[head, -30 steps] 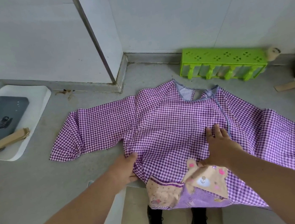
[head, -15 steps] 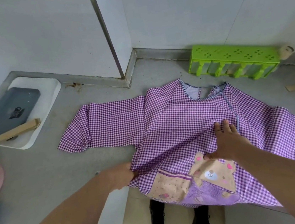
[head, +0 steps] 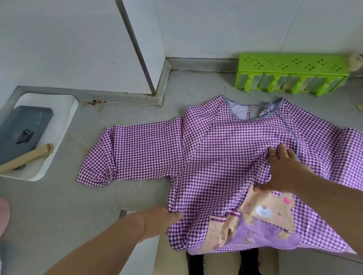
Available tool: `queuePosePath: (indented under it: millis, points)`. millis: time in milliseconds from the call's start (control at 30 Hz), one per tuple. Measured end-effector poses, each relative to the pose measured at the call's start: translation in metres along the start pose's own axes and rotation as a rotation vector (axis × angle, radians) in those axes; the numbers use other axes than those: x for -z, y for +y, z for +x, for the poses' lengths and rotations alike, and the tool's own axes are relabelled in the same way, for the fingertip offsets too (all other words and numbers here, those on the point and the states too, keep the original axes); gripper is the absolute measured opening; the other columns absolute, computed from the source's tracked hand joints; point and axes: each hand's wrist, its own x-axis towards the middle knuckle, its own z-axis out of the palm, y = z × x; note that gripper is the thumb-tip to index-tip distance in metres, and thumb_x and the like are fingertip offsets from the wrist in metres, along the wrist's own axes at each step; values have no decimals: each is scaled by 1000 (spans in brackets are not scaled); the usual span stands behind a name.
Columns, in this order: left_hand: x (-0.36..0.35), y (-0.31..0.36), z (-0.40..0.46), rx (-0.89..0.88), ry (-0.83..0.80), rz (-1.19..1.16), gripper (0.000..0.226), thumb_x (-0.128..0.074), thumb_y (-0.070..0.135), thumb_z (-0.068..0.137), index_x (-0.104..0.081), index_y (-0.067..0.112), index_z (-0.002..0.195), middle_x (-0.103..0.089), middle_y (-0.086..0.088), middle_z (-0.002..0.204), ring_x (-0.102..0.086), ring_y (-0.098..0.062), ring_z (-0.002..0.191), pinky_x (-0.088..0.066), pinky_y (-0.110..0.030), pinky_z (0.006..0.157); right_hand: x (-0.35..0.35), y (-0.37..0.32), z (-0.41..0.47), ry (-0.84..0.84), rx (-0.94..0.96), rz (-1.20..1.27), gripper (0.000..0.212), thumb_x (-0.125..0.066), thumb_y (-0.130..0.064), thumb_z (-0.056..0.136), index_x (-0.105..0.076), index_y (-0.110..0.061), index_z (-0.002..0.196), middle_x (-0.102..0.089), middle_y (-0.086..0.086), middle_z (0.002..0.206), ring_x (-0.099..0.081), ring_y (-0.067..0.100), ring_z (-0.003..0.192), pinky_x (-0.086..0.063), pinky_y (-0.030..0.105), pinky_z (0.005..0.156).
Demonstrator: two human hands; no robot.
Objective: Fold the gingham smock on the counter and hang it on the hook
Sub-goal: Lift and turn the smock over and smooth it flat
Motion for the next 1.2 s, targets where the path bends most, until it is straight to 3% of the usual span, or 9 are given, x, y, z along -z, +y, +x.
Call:
queuePosePath:
  millis: [167, 233, 400, 700, 800, 867, 967, 1067, 1200]
  points:
    - [-3, -2, 8, -71, -126, -47, 57, -73, 45, 97, -49, 36, 149, -57, 17, 136, -53, -9, 126, -41, -17, 97, 2, 0, 2, -4, -11, 17, 164, -57, -100, 47, 22, -10, 160, 22, 22, 168, 9, 45, 156, -21, 57, 125]
    - [-10, -3, 17, -90, -133, 2, 57, -81, 37, 91, -56, 36, 142, -62, 15, 138, -56, -10, 125, -44, -24, 102, 2, 1, 3, -4, -13, 22, 165, -56, -100, 46, 21, -10, 160, 22, 22, 168, 9, 45, 156, -22, 58, 125]
    - [-20, 8, 23, -134, -67, 33, 30, -54, 31, 106, -58, 20, 133, -60, -9, 143, -57, -19, 116, -47, -33, 104, 1, 3, 7, 1, -15, 16, 165, -58, -100, 47, 21, -9, 160, 22, 22, 168, 9, 45, 156, -20, 58, 125]
    - [-4, -5, 27, 260, -137, 273, 74, -22, 68, 107, -25, 23, 167, -37, -7, 169, -47, -30, 146, -37, -42, 117, 3, 5, 10, -7, -18, -8, 169, -46, -104, 38, 22, -9, 160, 22, 24, 167, 10, 46, 156, -18, 57, 126]
    - [12, 1, 24, 340, -167, 260, 92, -23, 82, 98, -25, 19, 166, -46, -15, 163, -58, -35, 137, -43, -45, 117, 5, 5, 12, -6, -32, -10, 171, -43, -106, 34, 24, -9, 159, 23, 24, 167, 10, 46, 156, -18, 57, 126]
    - [25, 6, 20, 288, -52, 325, 95, -23, 85, 96, -33, 19, 163, -50, -12, 160, -60, -32, 134, -45, -44, 115, 8, 5, 13, -28, -44, -24, 169, -50, -104, 41, 24, -9, 159, 23, 25, 167, 10, 47, 156, -16, 56, 126]
    - [51, 5, 21, 75, 411, 446, 78, -26, 80, 98, -58, 26, 145, -65, -3, 140, -63, -20, 118, -50, -36, 99, 17, -3, 11, -38, -48, -37, 159, -61, -97, 56, 20, -7, 160, 19, 25, 168, 4, 49, 156, -20, 57, 126]
    - [71, -5, 33, -75, 782, 425, 44, -41, 65, 102, -58, 25, 107, -58, 3, 115, -57, -17, 104, -53, -40, 90, 23, -24, 4, 85, -1, 36, 119, -60, -72, 84, 10, -19, 164, 12, 13, 172, -5, 41, 158, -30, 59, 121]
    - [84, -14, 47, -84, 758, 497, 53, -51, 51, 103, -41, 33, 152, -38, 1, 160, -40, -26, 145, -45, -51, 115, 20, -64, 1, 27, 28, 71, 114, -49, -83, 84, 11, -28, 163, 11, 16, 172, 1, 40, 158, -28, 62, 121]
